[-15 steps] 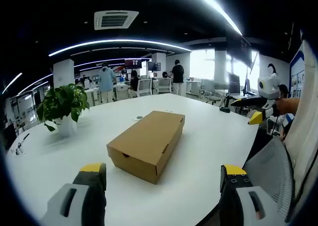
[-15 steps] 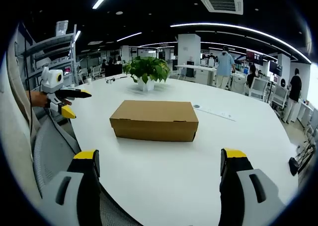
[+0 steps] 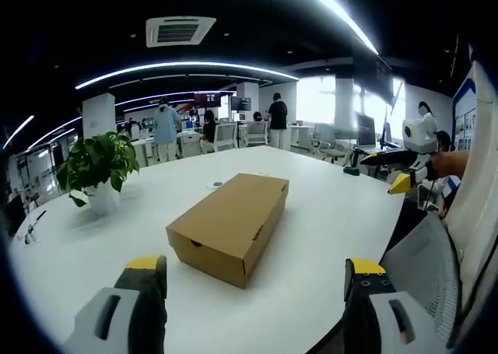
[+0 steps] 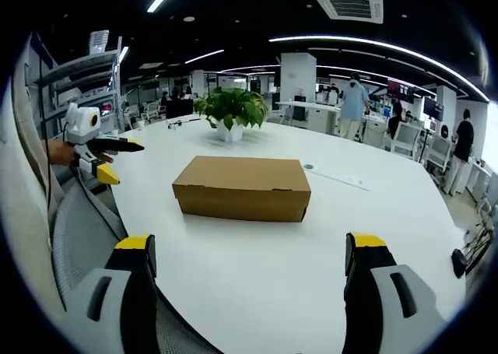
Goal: Operate the shoe box by opening the lid, removing the specified soft item, and placing it in the target area until the item is outside and the box remains undamaged.
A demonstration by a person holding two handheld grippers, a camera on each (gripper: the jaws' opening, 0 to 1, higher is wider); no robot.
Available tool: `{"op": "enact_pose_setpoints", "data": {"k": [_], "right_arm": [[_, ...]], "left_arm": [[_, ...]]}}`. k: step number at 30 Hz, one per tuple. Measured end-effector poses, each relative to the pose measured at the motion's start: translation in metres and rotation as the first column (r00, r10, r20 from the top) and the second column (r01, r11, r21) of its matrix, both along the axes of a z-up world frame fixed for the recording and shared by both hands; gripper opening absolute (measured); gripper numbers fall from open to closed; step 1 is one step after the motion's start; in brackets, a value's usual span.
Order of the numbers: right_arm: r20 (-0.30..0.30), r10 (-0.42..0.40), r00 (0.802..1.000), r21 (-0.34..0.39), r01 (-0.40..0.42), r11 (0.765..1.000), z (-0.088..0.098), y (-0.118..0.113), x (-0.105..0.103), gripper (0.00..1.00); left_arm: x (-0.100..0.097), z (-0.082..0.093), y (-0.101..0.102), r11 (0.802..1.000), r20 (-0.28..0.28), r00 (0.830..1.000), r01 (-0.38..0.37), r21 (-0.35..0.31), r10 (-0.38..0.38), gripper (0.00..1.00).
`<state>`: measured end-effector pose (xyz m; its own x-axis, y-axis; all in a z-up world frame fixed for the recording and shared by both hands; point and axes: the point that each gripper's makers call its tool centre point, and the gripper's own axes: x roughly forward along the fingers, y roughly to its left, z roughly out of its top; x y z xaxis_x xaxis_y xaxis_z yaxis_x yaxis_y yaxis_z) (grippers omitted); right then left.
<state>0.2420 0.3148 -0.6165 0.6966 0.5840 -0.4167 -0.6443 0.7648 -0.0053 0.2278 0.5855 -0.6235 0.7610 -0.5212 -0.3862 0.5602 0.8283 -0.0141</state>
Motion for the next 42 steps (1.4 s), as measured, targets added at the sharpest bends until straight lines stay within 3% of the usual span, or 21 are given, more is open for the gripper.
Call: {"op": "enact_pose_setpoints", "data": {"k": [42], "right_arm": [[-0.010, 0.007, 1.000, -0.007, -0.008, 1.000, -0.002, -0.006, 0.002, 0.96]], "left_arm": [[0.003, -0.011, -0.001, 1.000, -0.015, 1.000, -0.012, 0.019, 0.012, 0.94]]}}
